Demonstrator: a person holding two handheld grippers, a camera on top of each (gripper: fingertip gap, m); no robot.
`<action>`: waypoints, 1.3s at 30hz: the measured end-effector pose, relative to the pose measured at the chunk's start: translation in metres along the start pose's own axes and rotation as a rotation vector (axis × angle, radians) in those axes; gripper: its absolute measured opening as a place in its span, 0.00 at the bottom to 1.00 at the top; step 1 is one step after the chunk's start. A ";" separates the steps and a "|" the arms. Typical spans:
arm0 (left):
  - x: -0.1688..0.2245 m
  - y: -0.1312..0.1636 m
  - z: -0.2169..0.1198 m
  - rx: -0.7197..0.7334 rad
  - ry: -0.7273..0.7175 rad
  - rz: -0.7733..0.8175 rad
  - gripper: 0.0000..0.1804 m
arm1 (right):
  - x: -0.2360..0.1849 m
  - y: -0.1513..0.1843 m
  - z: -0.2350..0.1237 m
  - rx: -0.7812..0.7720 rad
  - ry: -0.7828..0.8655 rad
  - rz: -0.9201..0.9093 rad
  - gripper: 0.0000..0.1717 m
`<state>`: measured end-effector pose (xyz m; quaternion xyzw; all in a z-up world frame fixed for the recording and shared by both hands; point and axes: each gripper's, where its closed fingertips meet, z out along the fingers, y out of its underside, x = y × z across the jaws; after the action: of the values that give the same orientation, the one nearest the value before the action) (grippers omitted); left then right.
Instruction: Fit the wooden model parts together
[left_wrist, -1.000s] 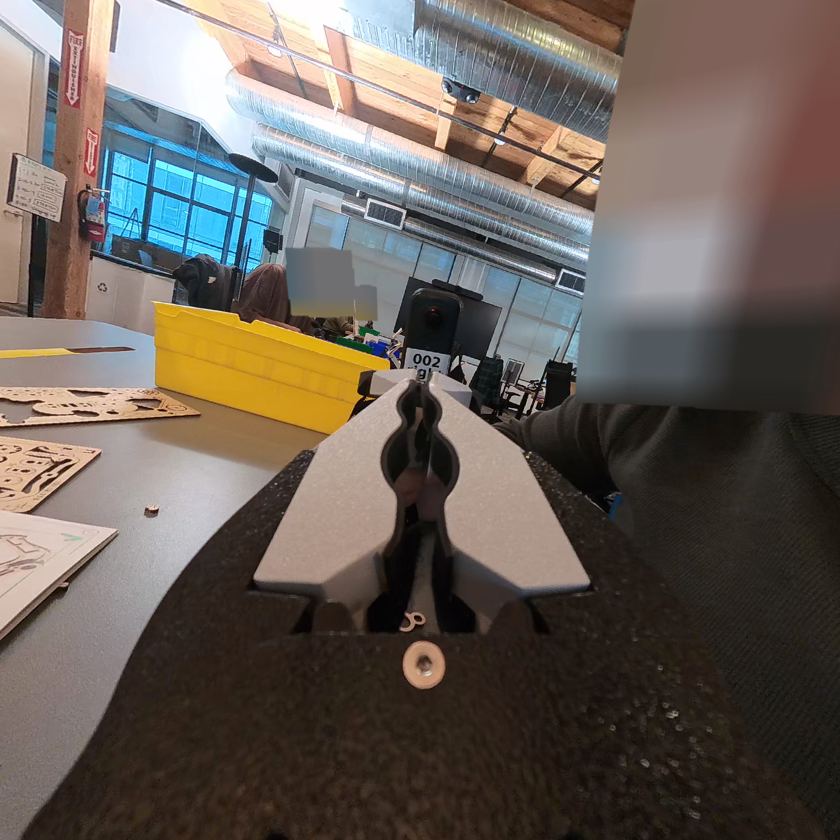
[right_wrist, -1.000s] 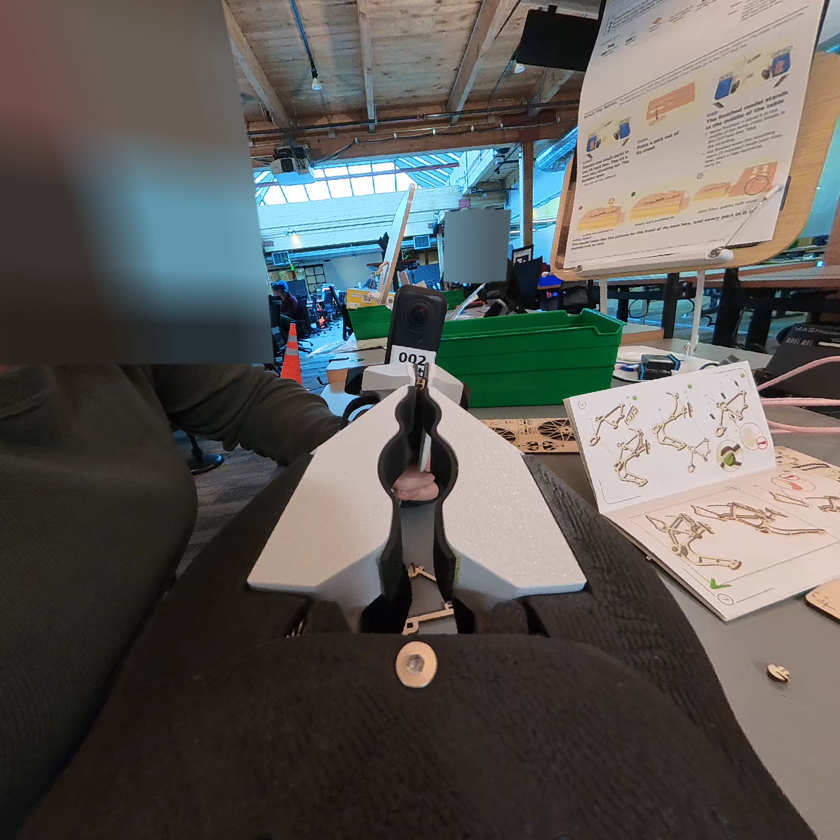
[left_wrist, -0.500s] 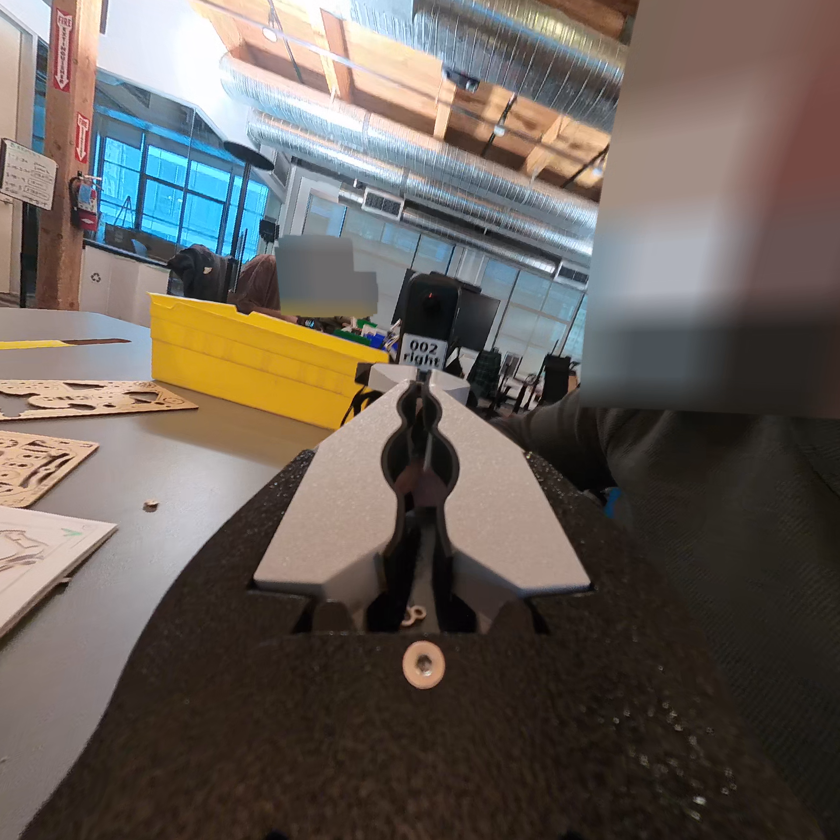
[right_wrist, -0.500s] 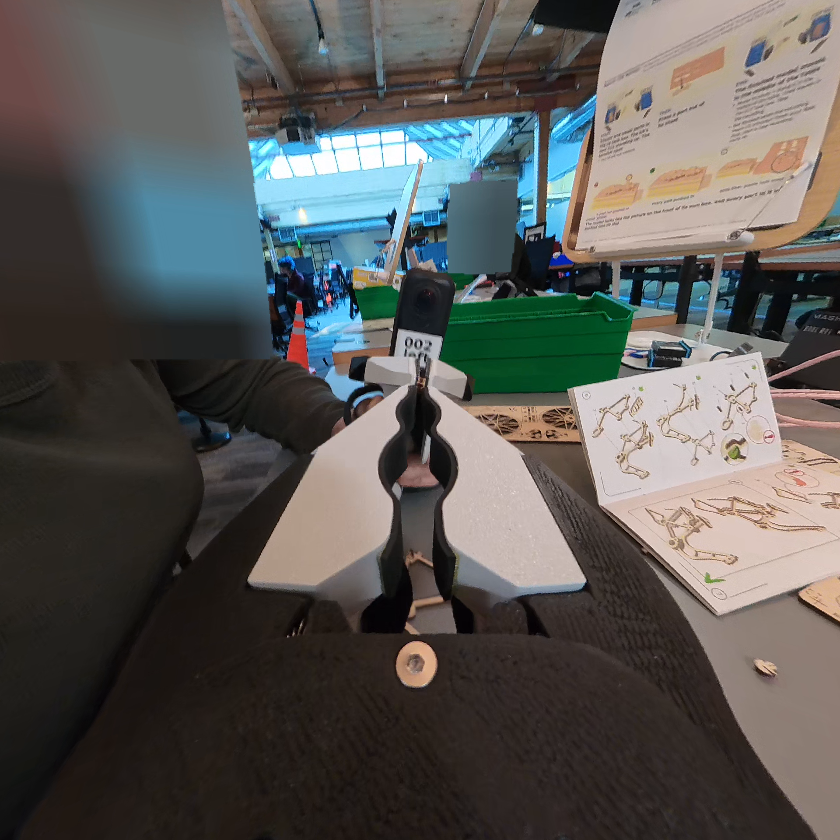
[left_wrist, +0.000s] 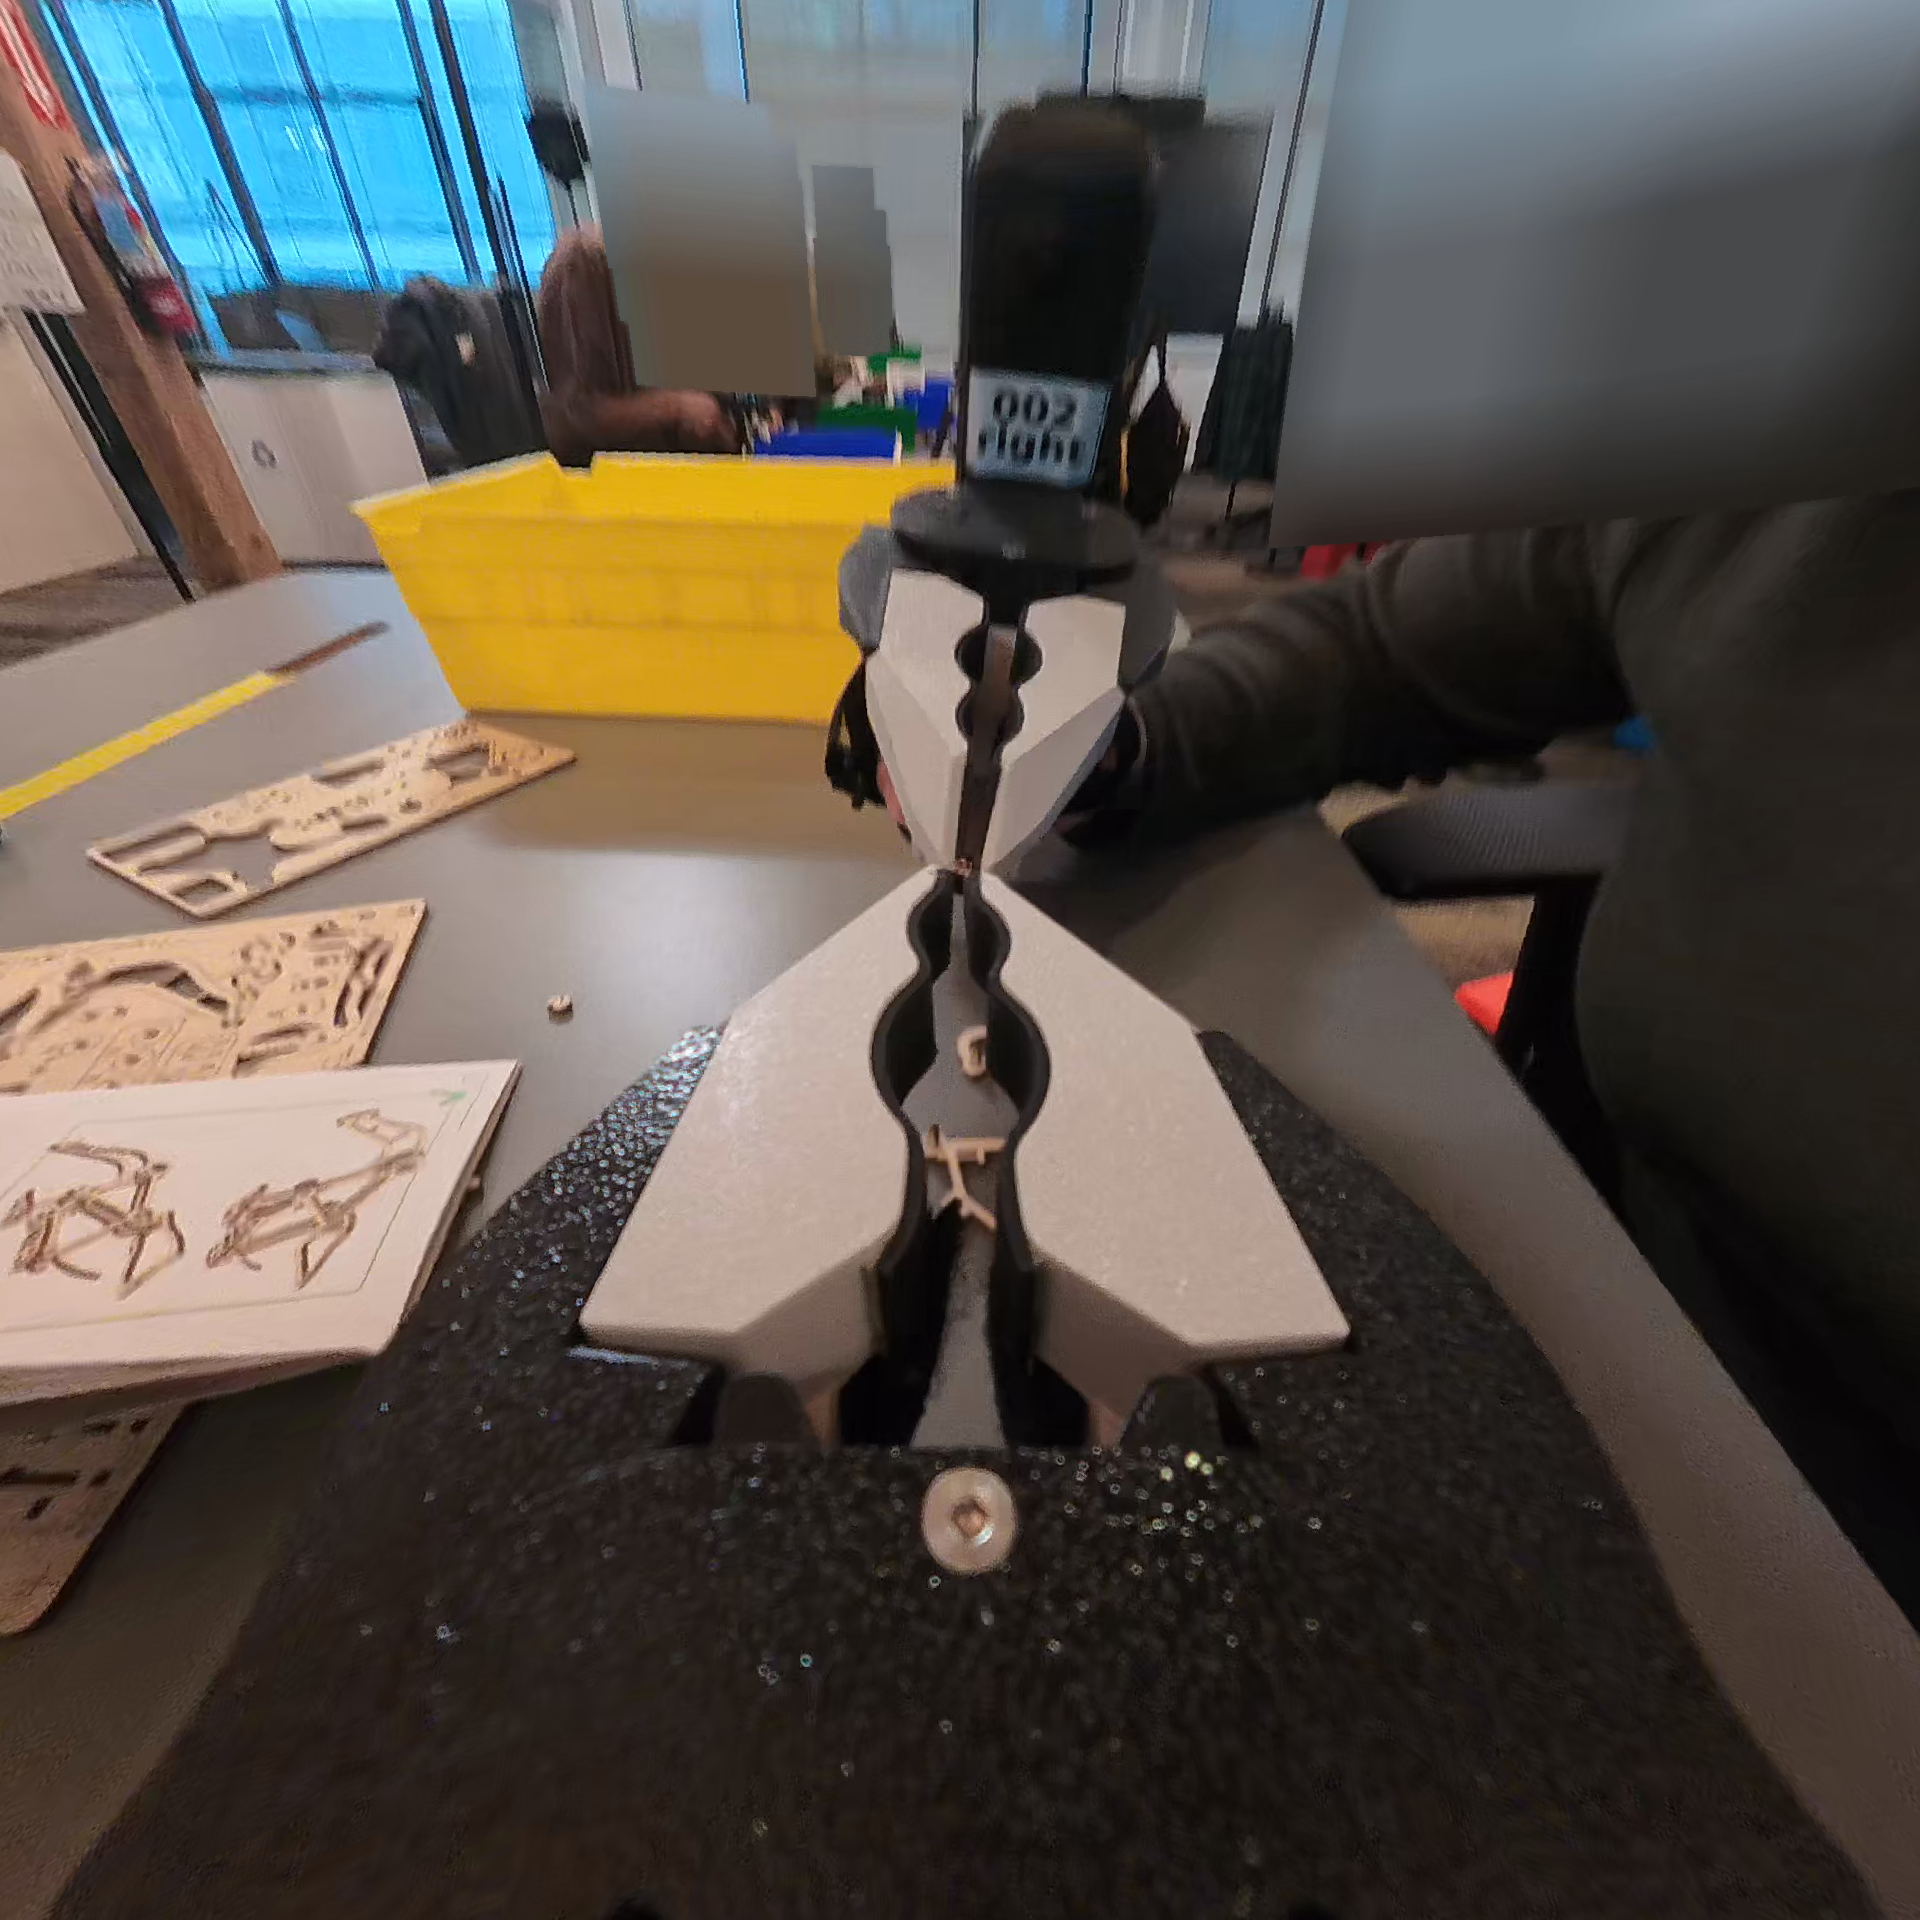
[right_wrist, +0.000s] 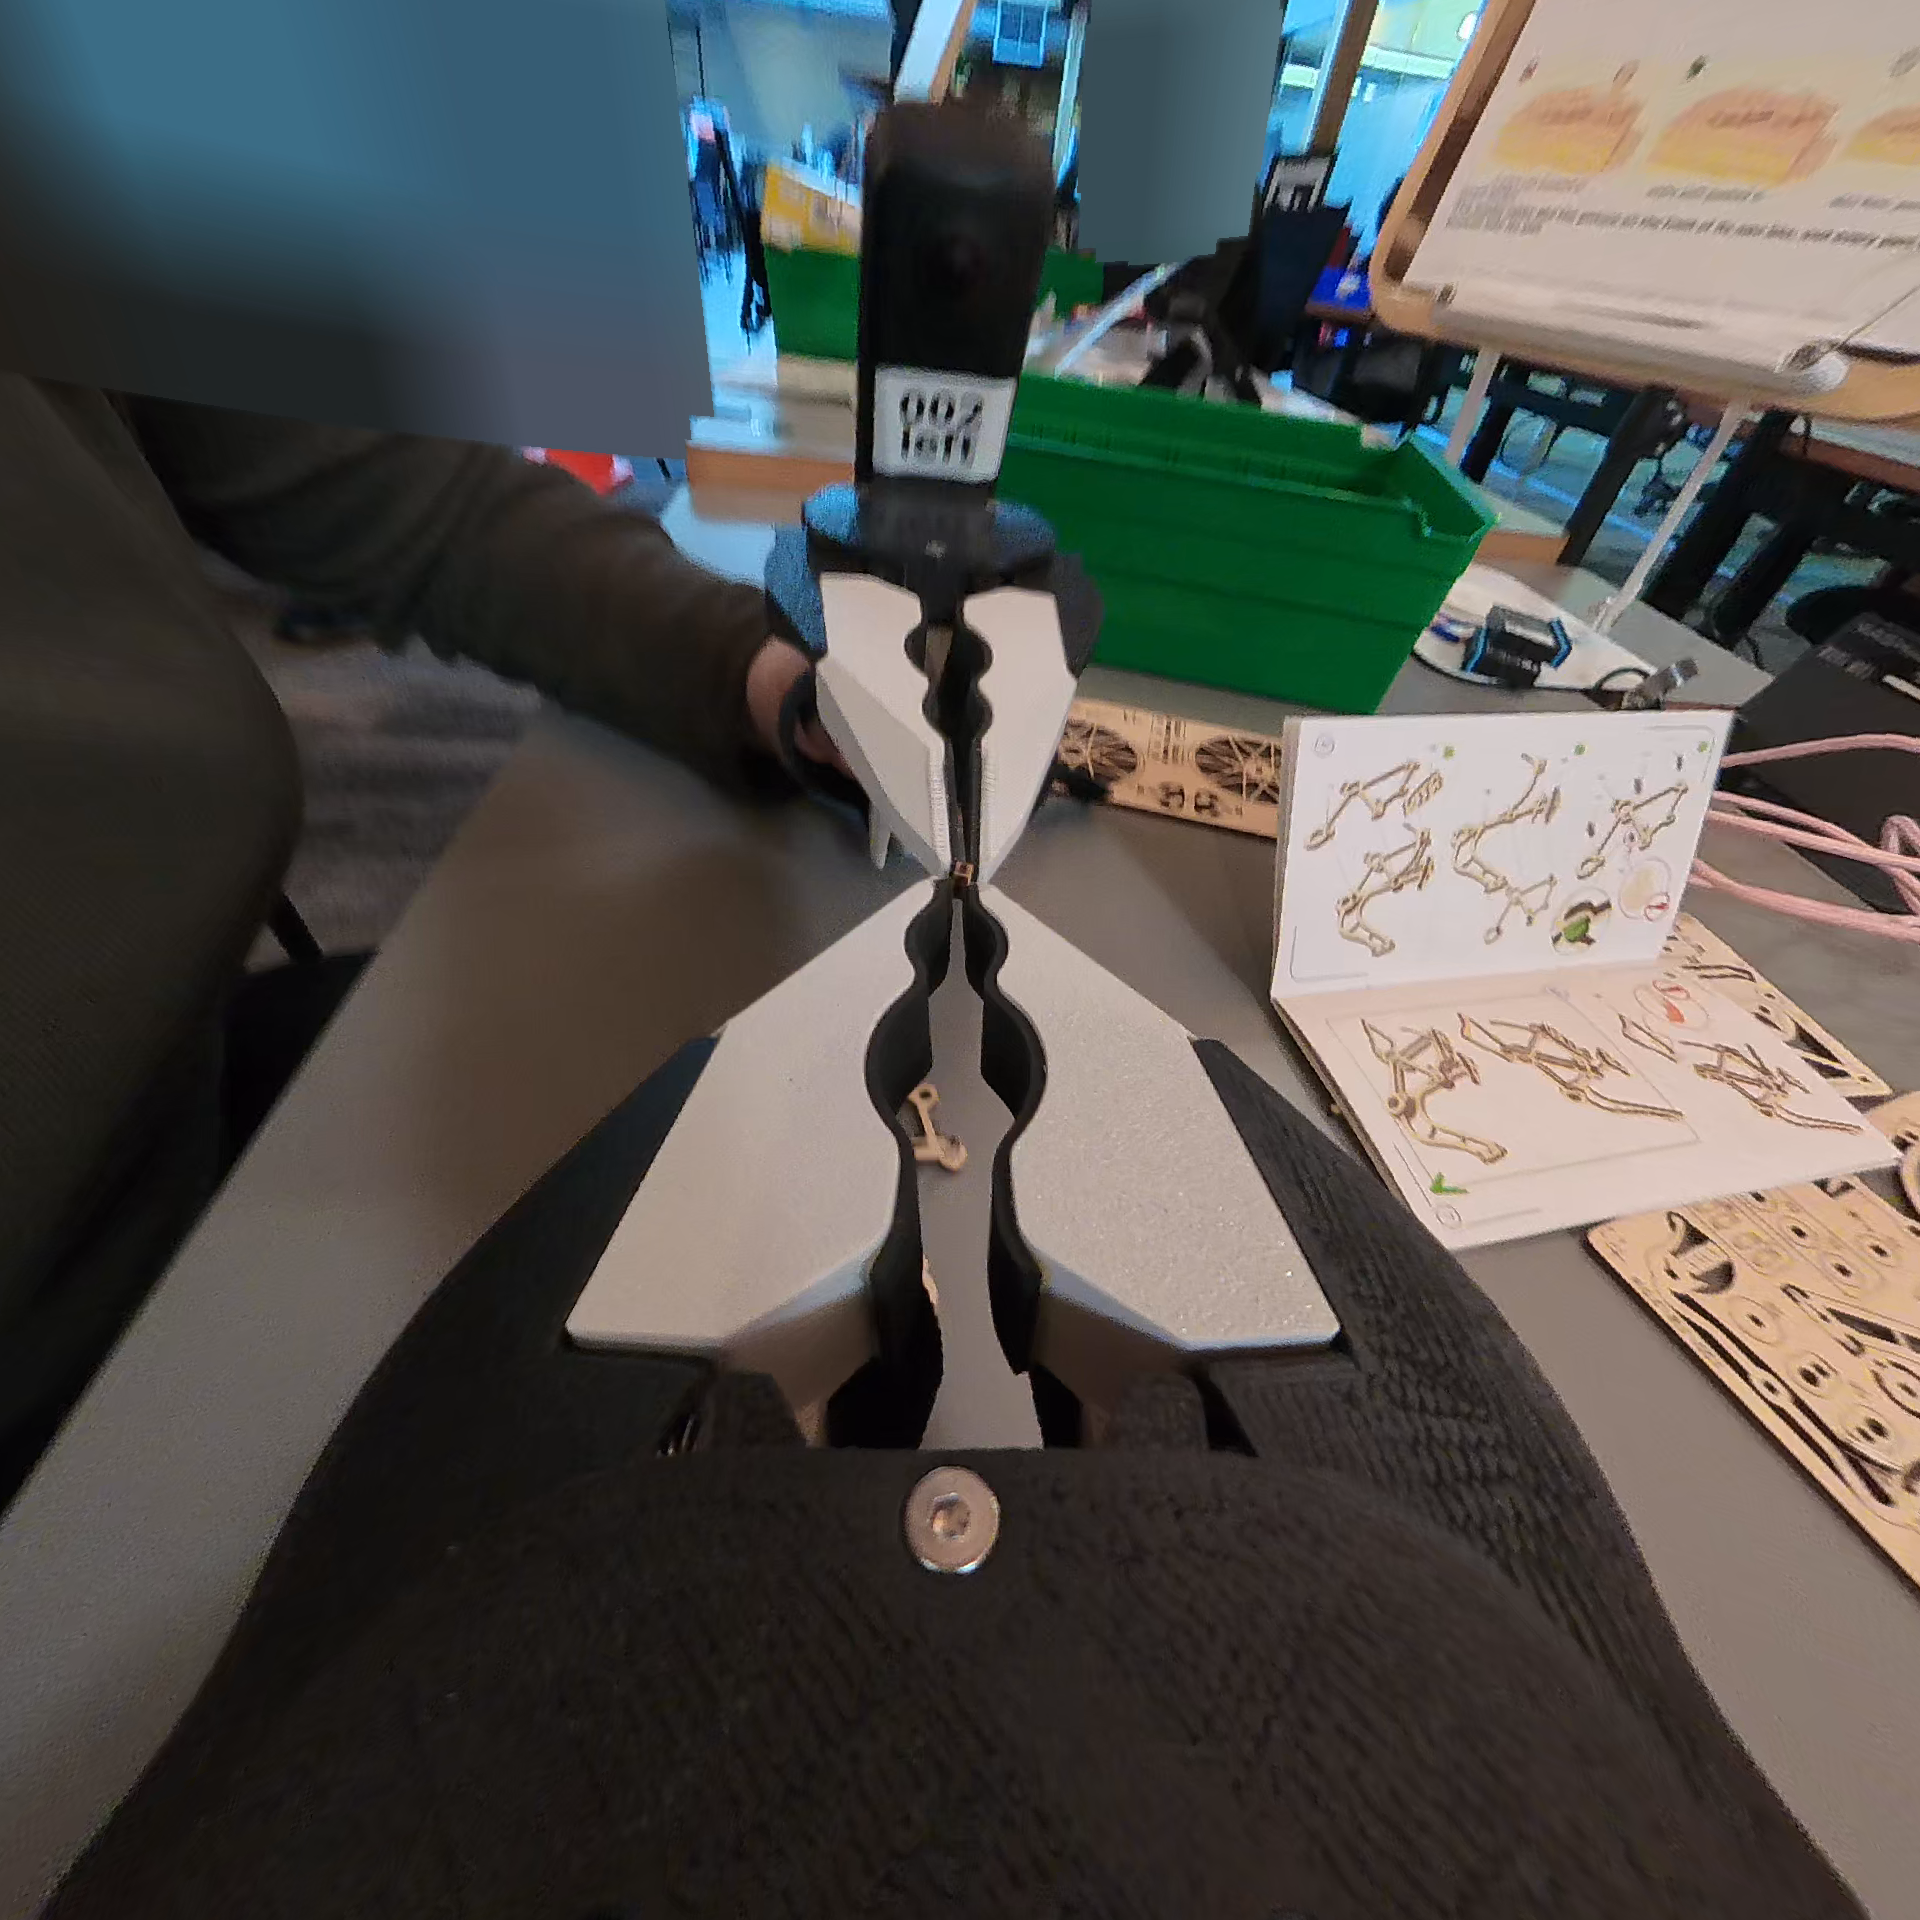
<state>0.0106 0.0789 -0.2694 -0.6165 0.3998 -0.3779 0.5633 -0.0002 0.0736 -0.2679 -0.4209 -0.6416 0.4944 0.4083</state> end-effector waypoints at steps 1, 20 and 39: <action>0.000 0.004 0.000 -0.024 0.005 -0.011 0.00 | -0.001 0.003 0.002 -0.023 0.001 -0.015 0.00; 0.003 0.033 0.005 -0.273 -0.038 0.220 0.04 | -0.006 0.028 0.007 -0.207 0.030 -0.285 0.00; 0.002 0.025 0.003 -0.250 -0.092 0.363 0.00 | -0.003 0.026 0.006 -0.158 0.036 -0.285 0.00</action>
<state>0.0129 0.0771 -0.2946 -0.6160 0.5218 -0.1892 0.5590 -0.0016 0.0728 -0.2944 -0.3653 -0.7243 0.3718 0.4514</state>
